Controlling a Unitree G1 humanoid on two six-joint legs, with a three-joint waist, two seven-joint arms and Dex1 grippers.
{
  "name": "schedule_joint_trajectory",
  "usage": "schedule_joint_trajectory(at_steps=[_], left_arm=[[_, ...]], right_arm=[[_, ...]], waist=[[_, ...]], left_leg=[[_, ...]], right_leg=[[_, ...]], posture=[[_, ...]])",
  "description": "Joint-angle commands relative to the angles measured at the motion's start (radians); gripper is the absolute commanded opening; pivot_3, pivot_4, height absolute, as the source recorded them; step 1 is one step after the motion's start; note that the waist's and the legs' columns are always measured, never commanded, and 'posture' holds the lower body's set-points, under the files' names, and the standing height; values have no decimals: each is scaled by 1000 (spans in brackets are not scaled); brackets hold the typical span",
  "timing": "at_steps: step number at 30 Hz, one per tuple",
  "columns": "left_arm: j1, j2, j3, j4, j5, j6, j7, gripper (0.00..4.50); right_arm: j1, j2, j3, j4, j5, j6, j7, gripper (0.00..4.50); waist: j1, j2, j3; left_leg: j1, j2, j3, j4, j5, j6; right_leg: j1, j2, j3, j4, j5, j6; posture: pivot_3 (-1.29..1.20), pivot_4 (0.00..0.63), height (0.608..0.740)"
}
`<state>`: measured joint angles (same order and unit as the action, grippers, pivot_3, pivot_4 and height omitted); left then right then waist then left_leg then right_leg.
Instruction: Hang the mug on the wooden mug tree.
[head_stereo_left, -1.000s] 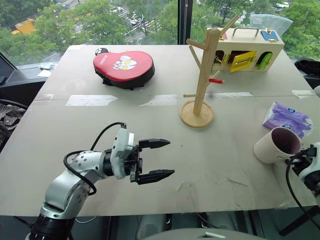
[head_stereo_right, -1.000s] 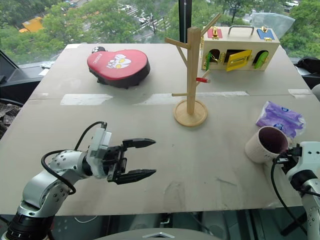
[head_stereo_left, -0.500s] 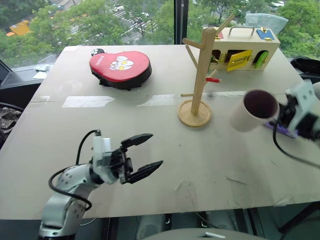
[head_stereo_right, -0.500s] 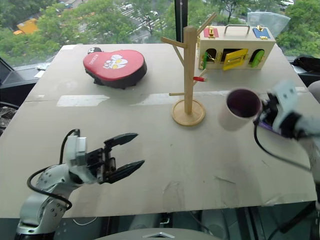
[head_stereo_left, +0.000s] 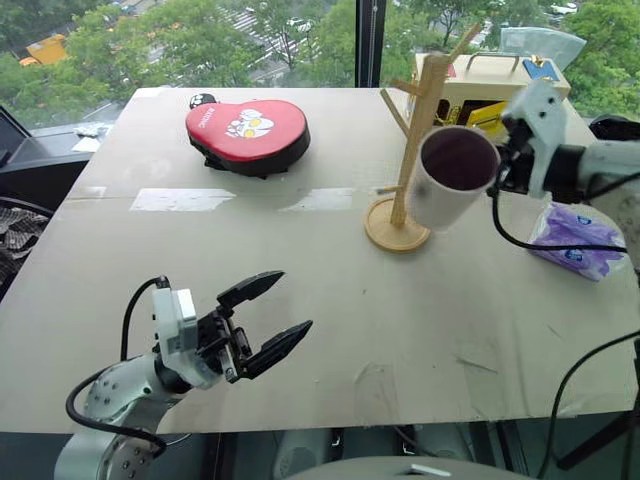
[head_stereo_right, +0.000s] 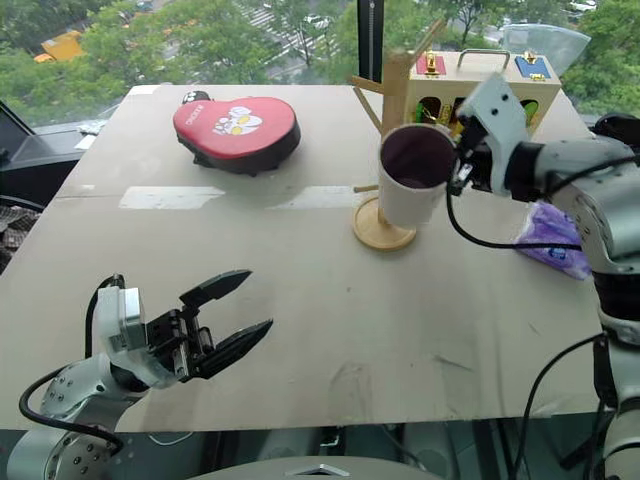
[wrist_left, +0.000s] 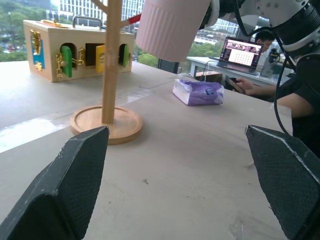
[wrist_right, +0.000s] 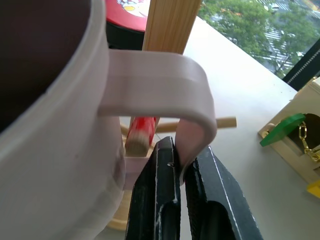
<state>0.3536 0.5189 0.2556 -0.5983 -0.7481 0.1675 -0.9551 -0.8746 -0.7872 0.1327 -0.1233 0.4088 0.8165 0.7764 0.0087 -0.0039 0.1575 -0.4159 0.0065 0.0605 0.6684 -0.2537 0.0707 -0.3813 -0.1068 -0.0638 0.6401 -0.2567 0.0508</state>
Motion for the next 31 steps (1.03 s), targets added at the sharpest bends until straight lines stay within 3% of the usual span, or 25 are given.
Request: schedule_joint_trajectory(at_steps=[1, 4, 5, 8, 11, 16, 24, 27, 31], left_arm=[[-22, 3, -10, -41, 4, -3, 28, 4500], [-36, 6, -16, -32, 8, -3, 40, 4500], [-37, 5, -19, -29, 15, -8, 43, 4500], [-37, -1, -17, -25, 19, -12, 55, 4500], [-33, -6, -15, -46, 14, 13, 105, 4500], [-27, 13, -19, -53, 37, 68, 186, 4500], [26, 87, 40, 60, 69, 66, 103, 4500], [33, 121, 69, 106, 65, 60, 56, 4500], [3, 142, 65, 144, 55, 86, 29, 4500]], right_arm=[[-66, 53, 60, 84, -85, -21, -22, 122], [-92, 83, 113, 212, -160, -97, 9, 122], [-89, 86, 116, 244, -173, -131, 24, 355], [-69, 83, 80, 271, -187, -188, 31, 1247], [8, 37, -33, 203, -131, -237, 70, 2647], [295, -49, -253, 36, -16, -337, 175, 2647], [858, -18, -562, -195, 91, -376, 203, 2647], [1018, 28, -632, -264, 91, -390, 162, 2647], [1150, 75, -626, -302, 42, -450, 128, 2647]], waist=[[-2, 0, 0], [0, 0, 0], [2, 0, 0], [3, 0, 0], [8, 0, 0], [9, -1, 1], [6, -1, 1], [6, 0, 1], [4, 0, 0]], left_leg=[[0, 0, 0, 0, 0, 0], [0, 0, 0, 0, 0, 0], [-1, -1, 0, 0, 0, 0], [-1, -1, 1, 0, 0, 0], [-1, -1, 1, 0, 0, 0], [-2, -1, -1, 1, 0, 0], [1, 1, -1, -1, -2, 4], [1, 1, -1, 0, -2, 4], [2, 1, -1, 0, -3, 4]], right_leg=[[0, 0, 0, 0, 0, 0], [0, 0, 0, 0, 0, 0], [0, 0, 0, 0, 0, 0], [0, 1, -2, 0, 2, 4], [0, 2, -4, 0, 2, 4], [2, 1, -5, -1, 3, 4], [3, 2, -3, 1, 2, 4], [2, 2, -2, 1, 2, 4], [2, 2, -1, 0, 0, 1]], posture=[[0, 150, 733], [0, 150, 733], [0, 150, 733], [0, 150, 733], [0, 150, 733], [0, 150, 733], [0, 150, 733], [0, 150, 733], [0, 150, 733]])
